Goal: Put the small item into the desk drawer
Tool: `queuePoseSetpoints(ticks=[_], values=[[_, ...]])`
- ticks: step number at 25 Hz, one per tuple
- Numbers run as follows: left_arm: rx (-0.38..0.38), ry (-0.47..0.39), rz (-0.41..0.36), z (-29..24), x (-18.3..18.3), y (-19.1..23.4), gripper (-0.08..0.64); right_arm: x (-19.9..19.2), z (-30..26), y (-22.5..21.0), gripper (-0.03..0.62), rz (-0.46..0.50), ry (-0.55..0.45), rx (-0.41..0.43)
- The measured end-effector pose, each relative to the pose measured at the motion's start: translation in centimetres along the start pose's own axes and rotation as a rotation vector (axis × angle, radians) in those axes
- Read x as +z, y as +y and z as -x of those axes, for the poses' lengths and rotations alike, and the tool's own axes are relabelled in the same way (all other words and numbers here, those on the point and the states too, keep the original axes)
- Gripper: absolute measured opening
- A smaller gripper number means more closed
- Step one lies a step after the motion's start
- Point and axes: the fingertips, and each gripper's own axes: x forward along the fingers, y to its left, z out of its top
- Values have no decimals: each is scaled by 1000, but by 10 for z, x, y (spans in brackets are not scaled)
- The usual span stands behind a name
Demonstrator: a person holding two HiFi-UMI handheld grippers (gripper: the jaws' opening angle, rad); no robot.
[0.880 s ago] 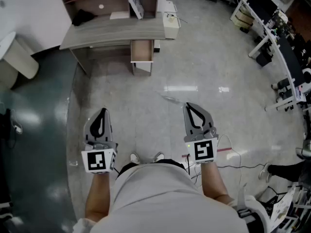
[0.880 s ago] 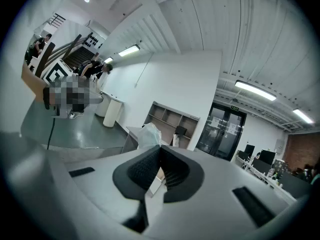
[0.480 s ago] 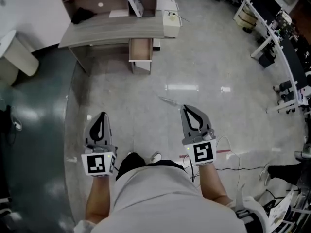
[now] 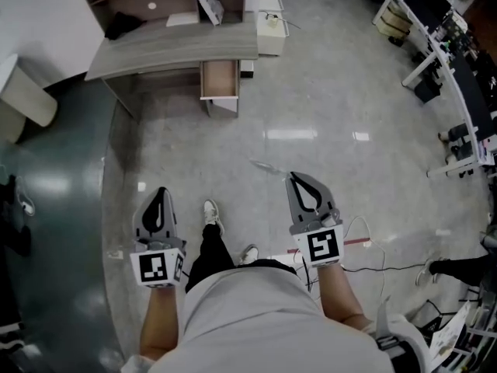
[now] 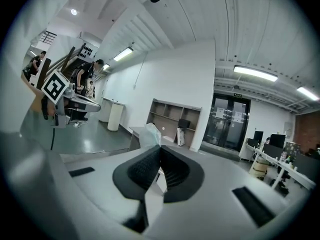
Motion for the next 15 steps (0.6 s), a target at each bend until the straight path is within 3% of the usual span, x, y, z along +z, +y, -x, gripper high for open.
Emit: queuePoseSetpoints(ticks=[6,15], values=[[-39,25,19,-79,-22,38,18,-6,-81,-21,24,-66,37,-30],[-56,-10,65,-192,-5,148,18,63,-245,-27,25,-28,-4,-23]])
